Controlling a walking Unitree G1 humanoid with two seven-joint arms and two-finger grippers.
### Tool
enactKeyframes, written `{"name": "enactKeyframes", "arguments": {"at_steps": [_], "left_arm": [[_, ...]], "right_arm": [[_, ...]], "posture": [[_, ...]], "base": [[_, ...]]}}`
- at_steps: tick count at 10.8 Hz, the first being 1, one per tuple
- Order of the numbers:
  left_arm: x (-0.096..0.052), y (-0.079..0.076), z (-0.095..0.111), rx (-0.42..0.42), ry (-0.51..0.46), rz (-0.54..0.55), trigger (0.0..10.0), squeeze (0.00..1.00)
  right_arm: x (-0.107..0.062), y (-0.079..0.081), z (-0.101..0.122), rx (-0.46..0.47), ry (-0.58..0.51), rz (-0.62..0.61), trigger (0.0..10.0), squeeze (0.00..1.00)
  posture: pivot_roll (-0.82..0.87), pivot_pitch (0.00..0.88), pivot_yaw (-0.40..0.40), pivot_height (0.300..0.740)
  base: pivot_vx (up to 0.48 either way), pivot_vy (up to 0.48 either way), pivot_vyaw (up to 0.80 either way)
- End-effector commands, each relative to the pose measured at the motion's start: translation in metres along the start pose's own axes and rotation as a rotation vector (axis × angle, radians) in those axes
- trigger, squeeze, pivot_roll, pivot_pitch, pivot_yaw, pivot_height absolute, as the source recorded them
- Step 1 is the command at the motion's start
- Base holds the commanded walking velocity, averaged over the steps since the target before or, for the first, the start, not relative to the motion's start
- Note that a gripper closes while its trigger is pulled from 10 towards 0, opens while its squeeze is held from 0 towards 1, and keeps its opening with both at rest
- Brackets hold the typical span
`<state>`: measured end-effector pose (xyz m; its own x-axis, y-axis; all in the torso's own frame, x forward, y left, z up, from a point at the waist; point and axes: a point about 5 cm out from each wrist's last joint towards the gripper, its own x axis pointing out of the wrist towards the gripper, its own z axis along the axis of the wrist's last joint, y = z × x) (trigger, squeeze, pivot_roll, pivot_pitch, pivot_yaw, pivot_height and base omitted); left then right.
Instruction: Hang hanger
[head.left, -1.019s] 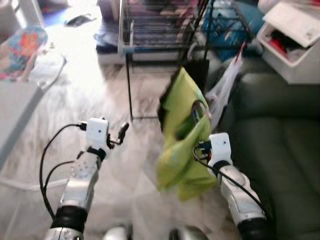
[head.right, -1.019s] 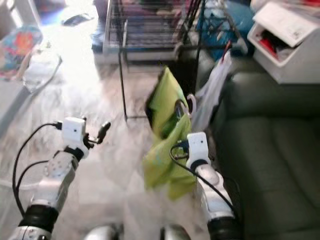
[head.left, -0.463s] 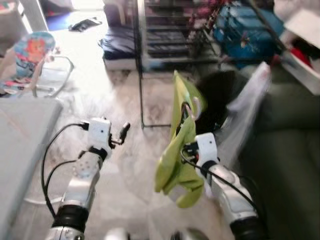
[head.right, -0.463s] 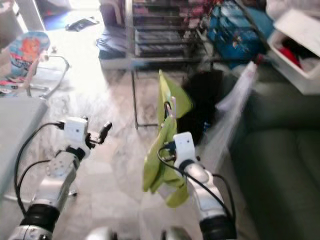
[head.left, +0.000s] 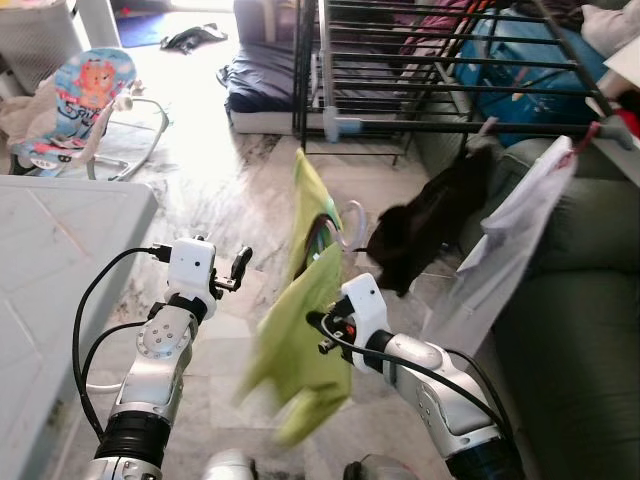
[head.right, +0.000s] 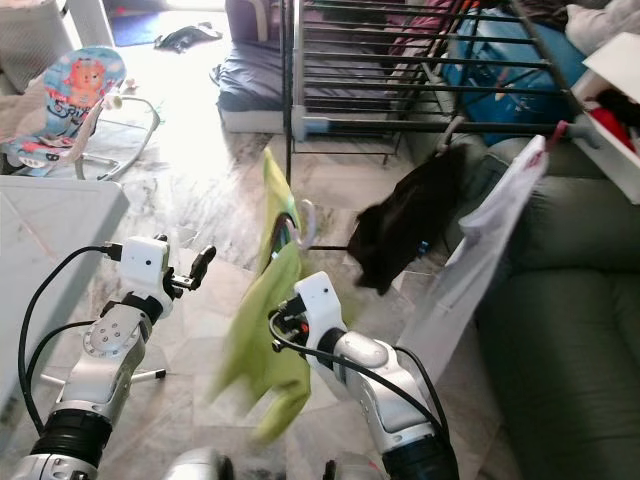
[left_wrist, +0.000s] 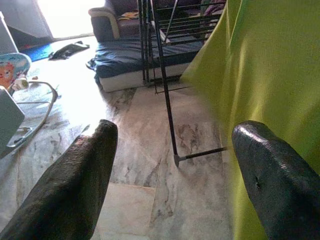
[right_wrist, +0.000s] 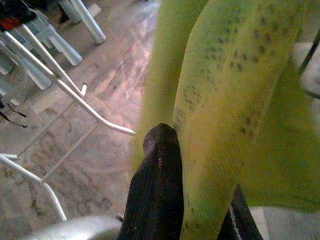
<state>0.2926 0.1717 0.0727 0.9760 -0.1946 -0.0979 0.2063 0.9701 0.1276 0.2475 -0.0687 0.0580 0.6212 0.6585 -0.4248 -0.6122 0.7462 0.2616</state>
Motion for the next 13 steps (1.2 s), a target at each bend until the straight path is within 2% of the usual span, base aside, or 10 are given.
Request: {"name": "enactKeyframes", "arguments": {"at_steps": [1,2,3,4,6,10,13], "left_arm": [[0.001,0.000,0.000,0.010,0.005,-0.009,10.0,0.00],[0.001,-0.002,0.001,0.007,0.000,-0.028,10.0,0.00],[0.001,-0.004,0.002,0.000,-0.008,-0.043,10.0,0.00],[0.000,-0.005,0.003,-0.014,-0.017,-0.051,10.0,0.00],[0.000,-0.004,0.003,-0.028,-0.023,-0.056,10.0,0.00],[0.000,-0.005,0.003,-0.040,-0.019,-0.070,10.0,0.00],[0.001,-0.006,0.002,-0.058,-0.010,-0.076,10.0,0.00]], "right_arm": [[-0.001,-0.005,0.005,0.000,-0.013,-0.058,10.0,0.00],[-0.003,-0.030,0.004,-0.010,-0.024,-0.287,10.0,0.00],[-0.009,-0.053,0.006,0.019,-0.035,-0.447,10.0,0.00],[-0.013,-0.063,0.007,0.013,-0.033,-0.494,10.0,0.00],[-0.014,-0.070,0.010,0.009,-0.040,-0.523,10.0,0.00],[-0.005,-0.068,0.018,-0.022,-0.094,-0.532,10.0,0.00],[-0.001,-0.072,0.029,-0.060,-0.132,-0.539,10.0,0.00]], "posture": [[-0.03,0.056,-0.039,0.740],[-0.03,0.057,-0.039,0.740],[-0.03,0.057,-0.037,0.740],[-0.03,0.058,-0.035,0.740],[-0.03,0.059,-0.035,0.740],[-0.03,0.063,-0.034,0.740],[-0.03,0.060,-0.034,0.740]], "base": [[0.000,0.000,0.00],[0.000,0.000,0.00],[0.000,0.000,0.00],[0.000,0.000,0.00],[0.413,0.000,0.00],[0.428,0.000,0.00],[0.342,0.331,0.00]]}}
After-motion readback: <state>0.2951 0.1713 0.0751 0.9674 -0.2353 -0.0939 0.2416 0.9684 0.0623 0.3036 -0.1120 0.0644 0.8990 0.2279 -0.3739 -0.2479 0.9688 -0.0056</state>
